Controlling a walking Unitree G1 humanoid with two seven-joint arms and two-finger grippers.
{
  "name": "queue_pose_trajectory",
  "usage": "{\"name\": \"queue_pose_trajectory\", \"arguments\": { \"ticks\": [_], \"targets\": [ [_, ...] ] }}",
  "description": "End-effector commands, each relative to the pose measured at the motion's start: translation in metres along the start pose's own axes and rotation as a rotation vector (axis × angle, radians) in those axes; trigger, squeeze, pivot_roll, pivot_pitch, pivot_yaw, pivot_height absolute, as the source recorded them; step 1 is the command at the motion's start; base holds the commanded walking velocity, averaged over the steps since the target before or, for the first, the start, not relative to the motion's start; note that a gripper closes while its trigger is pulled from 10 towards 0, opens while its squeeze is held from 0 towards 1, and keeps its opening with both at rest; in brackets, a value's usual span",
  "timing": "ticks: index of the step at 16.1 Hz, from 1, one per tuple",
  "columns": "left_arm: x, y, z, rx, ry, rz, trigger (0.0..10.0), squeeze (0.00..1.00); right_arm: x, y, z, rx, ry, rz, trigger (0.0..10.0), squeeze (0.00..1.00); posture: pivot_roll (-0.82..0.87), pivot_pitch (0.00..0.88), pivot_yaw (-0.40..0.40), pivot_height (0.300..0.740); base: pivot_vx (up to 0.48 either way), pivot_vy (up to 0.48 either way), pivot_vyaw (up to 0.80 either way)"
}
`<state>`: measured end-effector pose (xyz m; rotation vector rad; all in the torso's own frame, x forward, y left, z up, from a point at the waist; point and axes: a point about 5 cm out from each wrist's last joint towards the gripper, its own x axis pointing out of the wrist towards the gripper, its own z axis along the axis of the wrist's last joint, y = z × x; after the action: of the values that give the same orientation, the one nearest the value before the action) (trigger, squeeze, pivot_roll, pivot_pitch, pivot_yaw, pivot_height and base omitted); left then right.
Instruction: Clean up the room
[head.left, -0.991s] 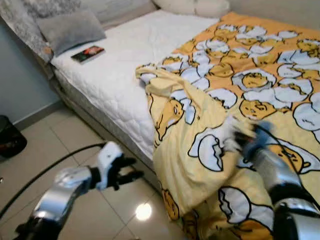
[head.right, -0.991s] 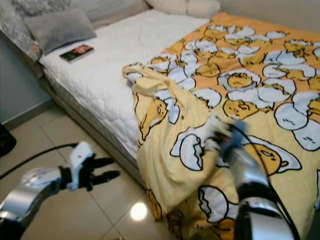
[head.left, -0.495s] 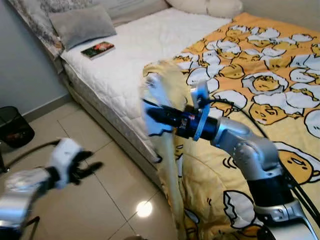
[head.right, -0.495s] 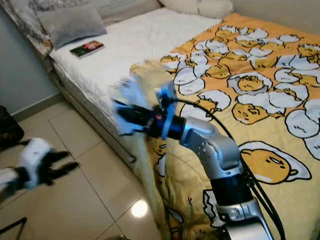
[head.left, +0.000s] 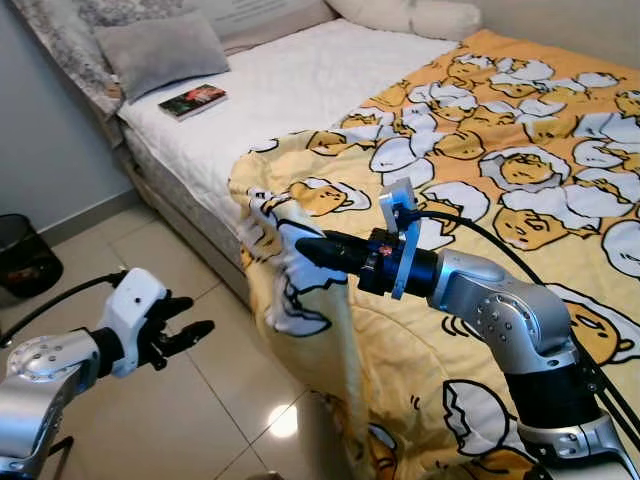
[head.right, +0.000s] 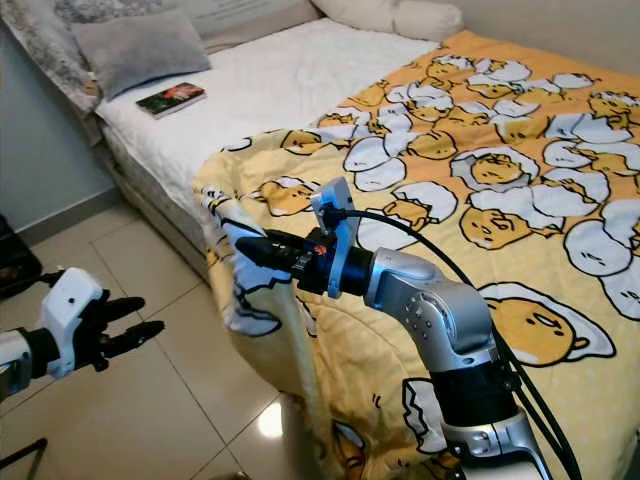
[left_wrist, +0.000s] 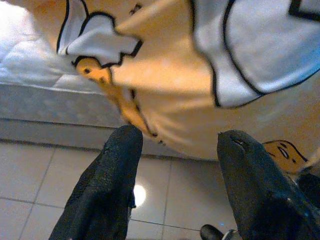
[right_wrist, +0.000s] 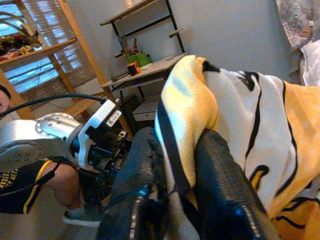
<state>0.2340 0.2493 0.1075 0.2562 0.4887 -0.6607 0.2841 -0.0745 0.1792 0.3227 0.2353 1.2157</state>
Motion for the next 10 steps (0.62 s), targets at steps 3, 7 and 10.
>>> {"name": "queue_pose_trajectory", "arguments": {
  "ticks": [3,7,10],
  "targets": [
    [-0.002,-0.005,0.008,-0.004,0.001,-0.040,10.0,0.00,0.000,0.004,0.004,-0.008,-0.015,0.013,10.0,1.00,-0.05,0.000,0.085,0.740,0.000,0.000,0.00],
    [-0.003,-0.011,0.009,-0.018,0.003,-0.079,10.0,0.00,-0.002,0.003,-0.001,-0.005,0.001,-0.001,10.0,1.00,-0.05,0.000,0.084,0.740,0.000,0.000,0.00],
    [-0.002,-0.009,0.010,-0.046,-0.044,-0.052,10.0,0.00,-0.020,-0.030,-0.015,-0.020,-0.014,-0.311,10.0,1.00,-0.05,0.000,0.077,0.740,0.000,0.000,0.00]
  ]
}}
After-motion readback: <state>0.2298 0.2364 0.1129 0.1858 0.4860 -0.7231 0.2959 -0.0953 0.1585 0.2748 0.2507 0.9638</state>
